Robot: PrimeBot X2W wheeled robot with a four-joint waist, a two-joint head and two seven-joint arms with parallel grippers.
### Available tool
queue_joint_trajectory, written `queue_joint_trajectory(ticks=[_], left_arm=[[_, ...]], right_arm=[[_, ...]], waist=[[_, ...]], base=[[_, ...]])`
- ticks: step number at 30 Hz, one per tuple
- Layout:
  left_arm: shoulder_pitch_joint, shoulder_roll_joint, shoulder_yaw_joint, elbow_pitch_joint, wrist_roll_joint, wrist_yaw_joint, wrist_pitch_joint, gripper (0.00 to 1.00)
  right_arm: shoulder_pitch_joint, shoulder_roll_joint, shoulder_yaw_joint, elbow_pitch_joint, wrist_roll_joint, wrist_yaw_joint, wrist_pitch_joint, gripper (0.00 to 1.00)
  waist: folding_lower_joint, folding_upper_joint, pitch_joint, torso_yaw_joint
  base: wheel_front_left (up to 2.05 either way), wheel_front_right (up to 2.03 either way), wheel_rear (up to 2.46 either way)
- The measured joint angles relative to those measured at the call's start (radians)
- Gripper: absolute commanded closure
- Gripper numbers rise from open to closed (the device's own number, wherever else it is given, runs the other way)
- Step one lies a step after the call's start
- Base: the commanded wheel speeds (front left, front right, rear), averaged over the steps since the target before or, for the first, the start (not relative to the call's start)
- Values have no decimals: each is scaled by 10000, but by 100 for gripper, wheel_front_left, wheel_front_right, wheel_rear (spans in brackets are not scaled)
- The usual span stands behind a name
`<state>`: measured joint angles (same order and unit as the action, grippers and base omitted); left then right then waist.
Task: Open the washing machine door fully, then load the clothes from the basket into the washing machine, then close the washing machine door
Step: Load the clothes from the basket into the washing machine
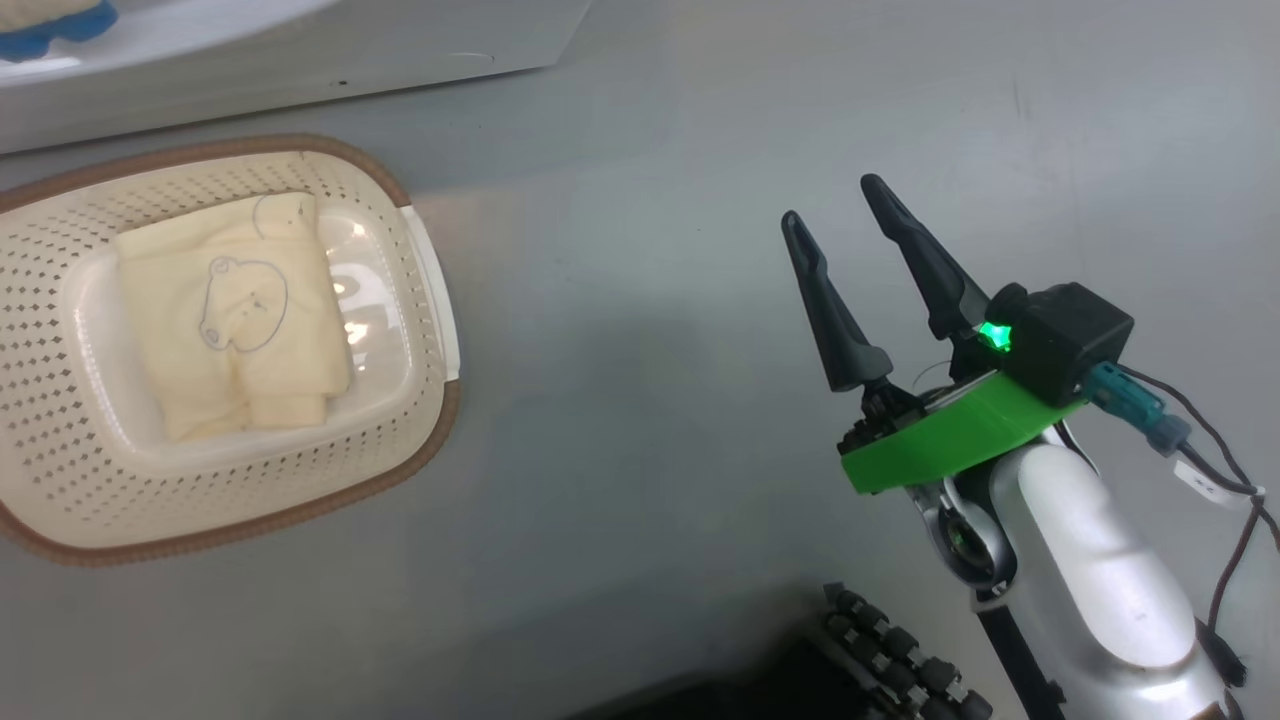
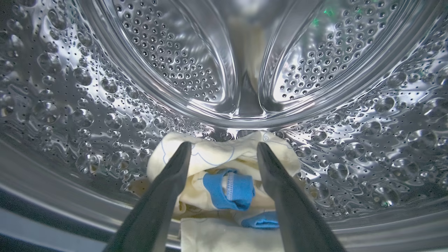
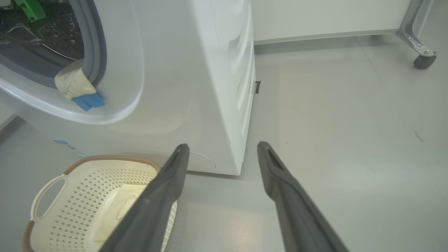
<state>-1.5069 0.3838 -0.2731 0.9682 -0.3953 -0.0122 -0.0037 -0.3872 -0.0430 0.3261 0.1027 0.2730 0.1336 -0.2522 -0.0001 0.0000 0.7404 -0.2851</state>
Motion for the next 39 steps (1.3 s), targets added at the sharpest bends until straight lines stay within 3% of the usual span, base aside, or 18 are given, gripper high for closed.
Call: queue_joint_trajectory(ticks=[7, 14, 21, 31, 39], left_arm=[[1042, -245, -165, -119, -15, 240, -782, 0], [2823, -640, -174, -986, -127, 807, -1791, 0], [5031, -840, -244, -2943, -196, 1336, -2257, 0], [8623, -855, -522, -6539, -159, 2456, -2349, 0], [11241, -867, -633, -8241, -100, 2581, -2351, 0]], right_arm=[[4, 0, -265, 0, -121, 0, 0, 0], [171, 0, -706, -6, -407, 0, 0, 0], [617, -2, -1151, -8, -633, 0, 0, 0], [1205, -2, -1668, 6, -1051, 0, 4, 0], [1961, -2, -1988, -159, -1250, 0, 255, 0]], waist=[[0, 0, -257, 245], [0, 0, -790, 543], [0, 0, -1415, 929], [-1, 1, -2450, 1412], [-1, 1, -3435, 1867]], base=[[0, 0, 0], [0, 0, 0], [0, 0, 0], [0, 0, 0], [0, 0, 0]])
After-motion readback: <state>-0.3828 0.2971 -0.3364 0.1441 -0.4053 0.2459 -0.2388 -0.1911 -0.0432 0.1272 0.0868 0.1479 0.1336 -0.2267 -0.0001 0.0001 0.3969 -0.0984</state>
